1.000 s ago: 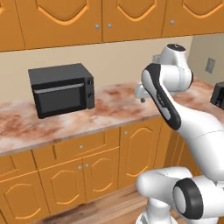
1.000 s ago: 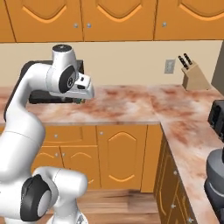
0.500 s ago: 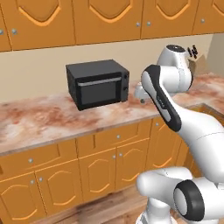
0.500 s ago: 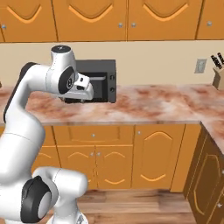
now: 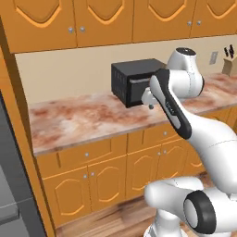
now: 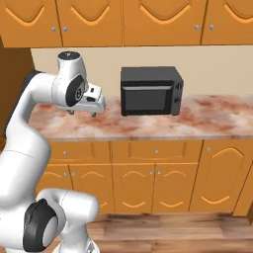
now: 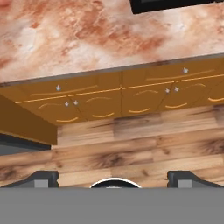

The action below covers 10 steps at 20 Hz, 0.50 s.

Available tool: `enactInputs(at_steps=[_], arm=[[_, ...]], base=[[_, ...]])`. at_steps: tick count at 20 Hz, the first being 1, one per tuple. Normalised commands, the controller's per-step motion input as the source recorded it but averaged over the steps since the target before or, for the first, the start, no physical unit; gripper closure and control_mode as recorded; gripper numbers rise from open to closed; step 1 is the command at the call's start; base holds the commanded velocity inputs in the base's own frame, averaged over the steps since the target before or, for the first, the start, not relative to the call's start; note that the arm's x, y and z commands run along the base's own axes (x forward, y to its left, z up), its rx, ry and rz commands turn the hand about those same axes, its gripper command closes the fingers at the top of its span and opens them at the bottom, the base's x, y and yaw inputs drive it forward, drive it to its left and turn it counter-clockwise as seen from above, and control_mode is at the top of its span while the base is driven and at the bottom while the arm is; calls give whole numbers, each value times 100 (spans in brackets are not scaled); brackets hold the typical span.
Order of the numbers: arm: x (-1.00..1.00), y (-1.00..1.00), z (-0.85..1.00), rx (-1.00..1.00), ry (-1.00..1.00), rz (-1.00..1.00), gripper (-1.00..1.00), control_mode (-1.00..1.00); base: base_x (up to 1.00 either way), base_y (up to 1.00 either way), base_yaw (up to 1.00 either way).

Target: Navigate to the fridge.

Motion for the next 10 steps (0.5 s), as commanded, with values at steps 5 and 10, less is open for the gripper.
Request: enactInputs(at_steps=[5,10], arm=[[0,0,0,0,0,0,-100,100],[0,0,0,0,0,0,-100,100]], base=[[-80,56,-2],[-95,2,-4]])
